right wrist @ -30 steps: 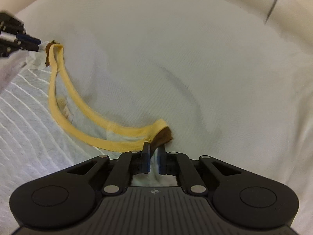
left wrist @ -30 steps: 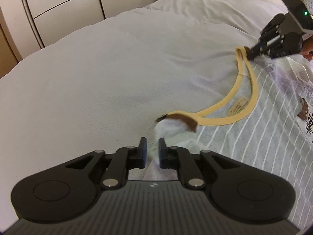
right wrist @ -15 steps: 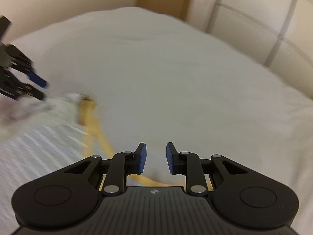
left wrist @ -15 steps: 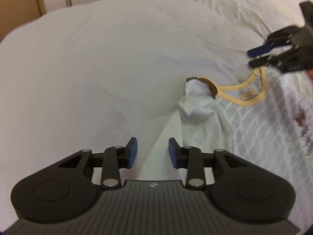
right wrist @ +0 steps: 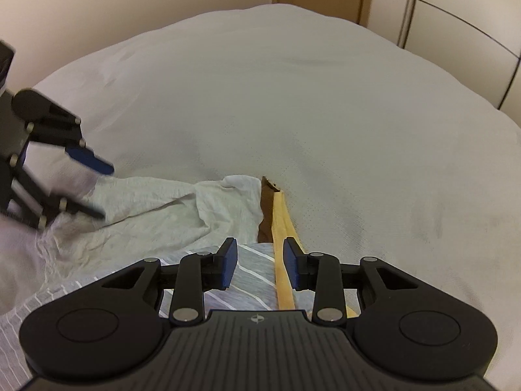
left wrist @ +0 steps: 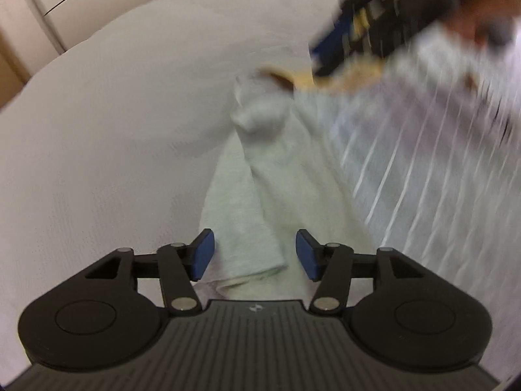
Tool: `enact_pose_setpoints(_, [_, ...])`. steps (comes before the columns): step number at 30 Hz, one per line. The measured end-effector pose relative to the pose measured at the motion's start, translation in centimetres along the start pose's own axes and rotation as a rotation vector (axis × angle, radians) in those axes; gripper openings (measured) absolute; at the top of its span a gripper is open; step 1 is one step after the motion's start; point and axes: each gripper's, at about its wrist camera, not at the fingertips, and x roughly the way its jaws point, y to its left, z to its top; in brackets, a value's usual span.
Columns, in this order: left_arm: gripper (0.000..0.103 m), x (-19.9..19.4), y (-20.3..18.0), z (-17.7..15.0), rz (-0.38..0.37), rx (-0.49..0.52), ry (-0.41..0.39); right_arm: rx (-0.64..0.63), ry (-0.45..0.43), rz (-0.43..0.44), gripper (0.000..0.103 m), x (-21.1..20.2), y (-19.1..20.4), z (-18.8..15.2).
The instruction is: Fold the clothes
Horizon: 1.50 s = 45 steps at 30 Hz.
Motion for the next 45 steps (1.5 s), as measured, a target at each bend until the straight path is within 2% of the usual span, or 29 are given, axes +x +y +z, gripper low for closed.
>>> enact_pose_setpoints(1, [0.016, 0.5, 0.0, -0.1, 0.018, 0.02, 0.023, 0.015, 0.004, -0.005, 0.035, 0.0, 0.0, -0.1])
enact_pose_setpoints(2, [0.004, 0.6, 0.7, -0.1, 0.029, -0.002, 0.02, 0.029, 0.009, -0.01, 0.035, 0.0, -0.1, -0.1])
enact_pose_setpoints(7, [0.005, -0.9, 7.9, -0.6, 0.098, -0.277, -0.046, -0.006, 0.009, -0.035, 0.035, -1.3, 0.5, -0.4])
enact_pose_setpoints(9, [0.005, -0.9, 9.9, -1.0, 0.079, -0.362, -0.046, -0.011, 0.013, -0.041, 0.035, -1.0, 0.6, -0.3])
enact_pose_setpoints(12, [0.005, -0.3, 11.4, -1.7, 0.018, -0.467, 0.004, -0.009, 0.02, -0.042, 0.035, -0.2, 0.6, 0.0])
enact_pose_setpoints(17, [0.005, -1.1, 11.4, -3.2, 0.007, -0.526, 0.005, -0.019, 0.011, -0.038, 0.035, 1.5, 0.4, 1.9])
enact_pose_setpoints(24, [0.005, -1.2, 12.3, -4.8, -0.012, -0.641, -0.01, 0.086, 0.052, -0.008, 0.035, 5.1, -1.2, 4.2])
enact_pose_setpoints(26, [0.005, -1.2, 12.5, -5.3, -0.017, -0.673, -0.014, 0.094, 0.053, -0.014, 0.014, 5.6, -1.3, 4.5])
enact_pose_setpoints(27, [0.005, -1.2, 12.7, -5.5, -0.02, -0.69, -0.017, 0.089, 0.036, -0.034, 0.01, 5.5, -1.2, 4.7])
enact_pose_setpoints(30, [0.005, -1.3, 13.1, -6.2, -0.028, -0.739, -0.023, 0.114, -0.019, -0.118, 0.01, 5.1, -1.3, 4.8])
enact_pose_setpoints(32, [0.005, -1.3, 13.3, -6.6, -0.034, -0.774, -0.027, 0.11, -0.015, -0.139, 0.013, 5.1, -1.2, 4.6])
enact_pose_setpoints(34, [0.01, -1.4, 13.2, -7.1, -0.035, -0.819, -0.031, 0.101, 0.0, -0.131, 0.042, 4.8, -0.9, 4.4])
enact_pose_setpoints(35, [0.01, -1.4, 13.2, -7.2, -0.025, -0.846, -0.035, 0.101, -0.004, -0.125, 0.044, 4.4, -0.7, 4.3])
enact_pose_setpoints(39, [0.011, -3.6, 13.3, -9.5, 0.005, -0.967, -0.075, 0.14, -0.05, -0.135, 0.045, 1.2, 0.4, 3.4])
enact_pose_setpoints(42, [0.015, -4.6, 12.5, -9.6, -0.049, -0.999, -0.101, 0.132, -0.065, -0.099, 0.045, -1.4, 3.3, 1.9])
enact_pose_setpoints(45, [0.023, -4.8, 10.9, -9.5, -0.124, -0.962, -0.094, 0.132, -0.06, -0.002, 0.045, -3.2, 8.2, 0.0])
